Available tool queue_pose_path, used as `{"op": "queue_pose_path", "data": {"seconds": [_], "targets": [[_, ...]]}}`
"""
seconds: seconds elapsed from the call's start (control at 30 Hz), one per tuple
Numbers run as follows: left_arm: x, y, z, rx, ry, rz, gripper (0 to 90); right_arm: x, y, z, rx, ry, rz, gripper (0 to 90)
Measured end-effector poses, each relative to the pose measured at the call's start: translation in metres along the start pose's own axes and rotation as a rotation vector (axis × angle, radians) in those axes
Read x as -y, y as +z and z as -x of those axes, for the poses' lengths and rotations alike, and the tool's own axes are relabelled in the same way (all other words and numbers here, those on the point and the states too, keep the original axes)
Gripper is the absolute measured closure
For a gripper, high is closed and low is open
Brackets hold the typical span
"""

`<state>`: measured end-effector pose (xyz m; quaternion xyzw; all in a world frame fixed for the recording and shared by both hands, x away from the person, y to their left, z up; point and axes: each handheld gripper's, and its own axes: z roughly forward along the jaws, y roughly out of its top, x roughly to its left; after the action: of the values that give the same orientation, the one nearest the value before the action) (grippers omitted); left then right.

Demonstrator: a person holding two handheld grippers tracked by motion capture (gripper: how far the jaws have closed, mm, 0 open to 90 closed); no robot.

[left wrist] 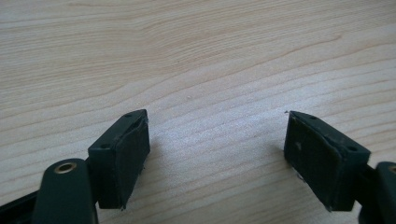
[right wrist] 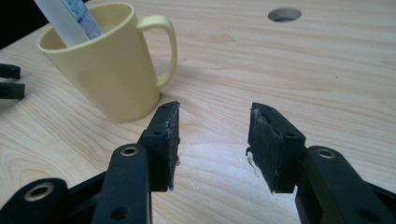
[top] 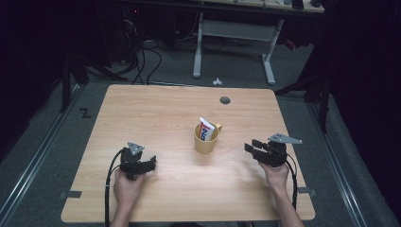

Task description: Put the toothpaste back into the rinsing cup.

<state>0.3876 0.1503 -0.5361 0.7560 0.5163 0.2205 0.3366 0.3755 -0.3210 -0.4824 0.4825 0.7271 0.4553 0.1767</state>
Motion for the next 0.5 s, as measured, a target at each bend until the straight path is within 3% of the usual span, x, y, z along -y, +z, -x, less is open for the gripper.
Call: {"op": "queue_pose_path", "data": {"seconds": [0.5], "targets": [[0.000, 0.000, 0.000, 0.000, 0.000, 0.000, 22.7, 0.011, 0.013, 0.000, 0.012, 0.003, -0.038, 52.8]]}}
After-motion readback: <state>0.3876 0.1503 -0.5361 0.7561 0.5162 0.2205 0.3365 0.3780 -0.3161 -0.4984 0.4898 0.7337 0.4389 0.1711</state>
